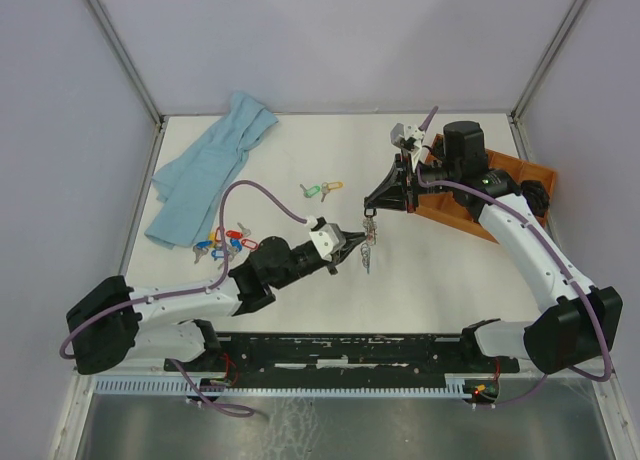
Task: Remove the keys from the keyring
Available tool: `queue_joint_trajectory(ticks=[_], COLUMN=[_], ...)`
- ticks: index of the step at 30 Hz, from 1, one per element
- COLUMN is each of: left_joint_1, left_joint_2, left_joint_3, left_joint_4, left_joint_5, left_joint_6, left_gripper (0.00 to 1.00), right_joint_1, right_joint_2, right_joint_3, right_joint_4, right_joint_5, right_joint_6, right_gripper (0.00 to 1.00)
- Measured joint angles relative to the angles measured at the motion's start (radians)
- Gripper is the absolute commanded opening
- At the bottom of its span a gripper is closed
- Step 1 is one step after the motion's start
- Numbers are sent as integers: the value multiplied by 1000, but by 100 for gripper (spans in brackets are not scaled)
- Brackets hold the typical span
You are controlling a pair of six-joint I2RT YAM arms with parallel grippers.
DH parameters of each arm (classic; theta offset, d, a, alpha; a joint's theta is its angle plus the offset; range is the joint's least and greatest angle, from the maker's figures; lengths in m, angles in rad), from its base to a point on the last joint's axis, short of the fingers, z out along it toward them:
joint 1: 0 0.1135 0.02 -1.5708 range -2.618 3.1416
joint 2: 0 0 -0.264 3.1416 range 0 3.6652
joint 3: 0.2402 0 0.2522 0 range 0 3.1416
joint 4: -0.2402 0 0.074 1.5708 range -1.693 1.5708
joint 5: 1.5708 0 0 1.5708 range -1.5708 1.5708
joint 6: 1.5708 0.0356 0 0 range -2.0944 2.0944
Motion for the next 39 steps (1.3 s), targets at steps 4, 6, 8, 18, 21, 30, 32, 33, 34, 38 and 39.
queue_joint_trajectory(ticks=[4, 6, 8, 18, 21, 30, 32, 33, 34, 38, 39], left_joint_1=[-22, -24, -25, -26, -24, 72, 78, 79, 79, 79, 79], left_joint_2=[-12, -28, -52, -204, -229, -127, -67, -51, -22, 52, 60], left_joint_3=[0, -7, -21, -115, -133, -143, -140, -138, -133, -110, -106], left_joint_4=[-22, -24, -24, -7, 7, 59, 84, 90, 102, 151, 166], left_joint_5=[1, 31, 64, 114, 103, 60, 57, 57, 59, 69, 71], left_joint_6=[69, 89, 95, 100, 87, 3, -10, -10, -11, -18, -20], left_gripper=[33, 38, 42, 50, 43, 18, 18, 19, 19, 21, 21], right_joint_1=[0, 0, 0, 0, 0, 0, 0, 0, 0, 0, 0], right_joint_2=[0, 0, 0, -14, -16, -18, -18, -18, -18, -18, -18], right_joint_3=[0, 0, 0, 0, 0, 0, 0, 0, 0, 0, 0], right_joint_4=[0, 1, 1, 1, 1, 0, 0, 0, 0, -1, -1], right_joint_5=[0, 0, 0, -2, -5, -26, -30, -31, -32, -32, -32], right_joint_6=[0, 0, 0, -1, -5, -26, -27, -28, -30, -34, -34], right_gripper=[1, 1, 1, 1, 1, 1, 1, 1, 1, 1, 1])
